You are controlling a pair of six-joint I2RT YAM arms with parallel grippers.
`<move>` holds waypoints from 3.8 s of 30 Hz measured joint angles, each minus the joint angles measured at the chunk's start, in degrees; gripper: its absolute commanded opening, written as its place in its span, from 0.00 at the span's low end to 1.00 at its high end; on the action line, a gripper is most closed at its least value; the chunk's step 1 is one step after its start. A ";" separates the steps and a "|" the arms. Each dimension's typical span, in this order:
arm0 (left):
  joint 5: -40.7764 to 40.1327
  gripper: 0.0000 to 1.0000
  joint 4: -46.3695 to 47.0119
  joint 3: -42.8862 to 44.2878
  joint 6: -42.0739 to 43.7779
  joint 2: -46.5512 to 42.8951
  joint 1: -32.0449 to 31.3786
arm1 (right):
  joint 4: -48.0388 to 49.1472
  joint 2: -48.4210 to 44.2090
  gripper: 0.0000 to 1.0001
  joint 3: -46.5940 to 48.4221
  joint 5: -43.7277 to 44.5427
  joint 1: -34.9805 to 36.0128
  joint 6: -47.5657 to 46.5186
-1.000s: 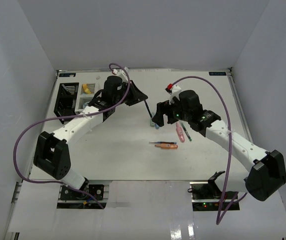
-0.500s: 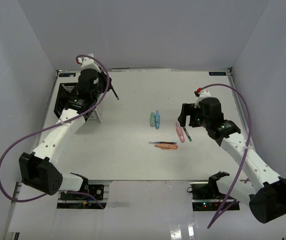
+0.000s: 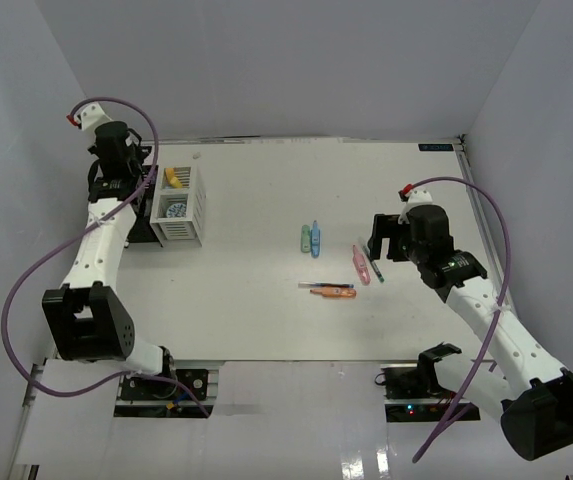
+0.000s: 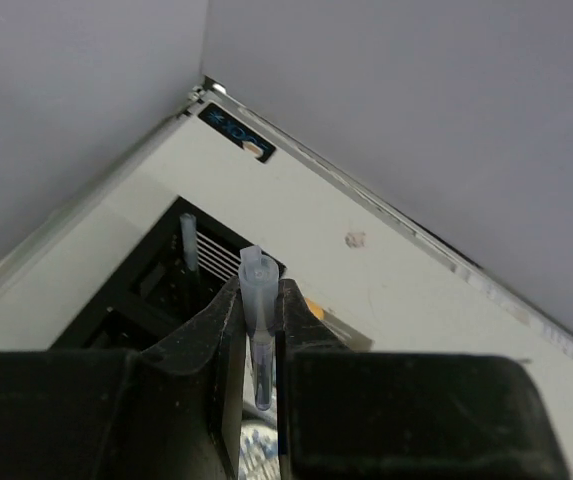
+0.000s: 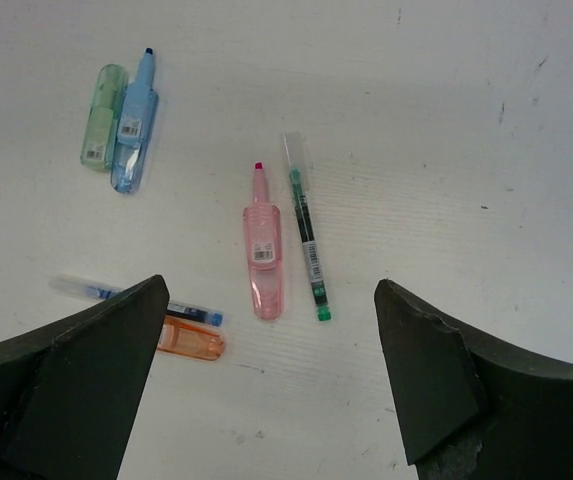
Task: Sort the stationery into containers
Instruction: Place the pen in the storage box, then pick up the pen from the center of the board.
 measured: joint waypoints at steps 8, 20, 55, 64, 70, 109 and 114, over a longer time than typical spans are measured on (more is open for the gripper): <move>-2.40 0.01 6.03 4.72 1.84 8.79 5.64 | 1.31 -2.64 0.90 -2.19 0.74 0.00 -1.88; -3.41 0.17 14.29 5.01 2.56 18.71 7.74 | 4.57 -9.62 0.90 -6.67 1.92 0.00 -6.10; 16.68 0.98 -6.82 -15.87 11.74 -10.27 -9.07 | -0.15 21.46 0.94 1.01 -1.86 -5.07 1.79; 17.73 0.98 -11.10 -17.62 10.29 -12.09 -9.62 | -0.02 26.60 0.78 -0.90 -1.09 -5.20 3.67; 17.92 0.98 -12.02 -17.62 10.38 -12.83 -10.84 | 0.13 28.26 0.73 -0.92 -0.46 -5.18 4.11; 48.50 0.97 -7.58 -7.61 -11.98 -1.33 -19.17 | 7.15 11.54 0.08 0.26 -8.07 0.76 -0.85; 50.21 0.96 -1.97 -6.49 -16.46 0.24 -25.20 | 12.90 5.84 0.08 0.26 -15.52 6.01 -0.44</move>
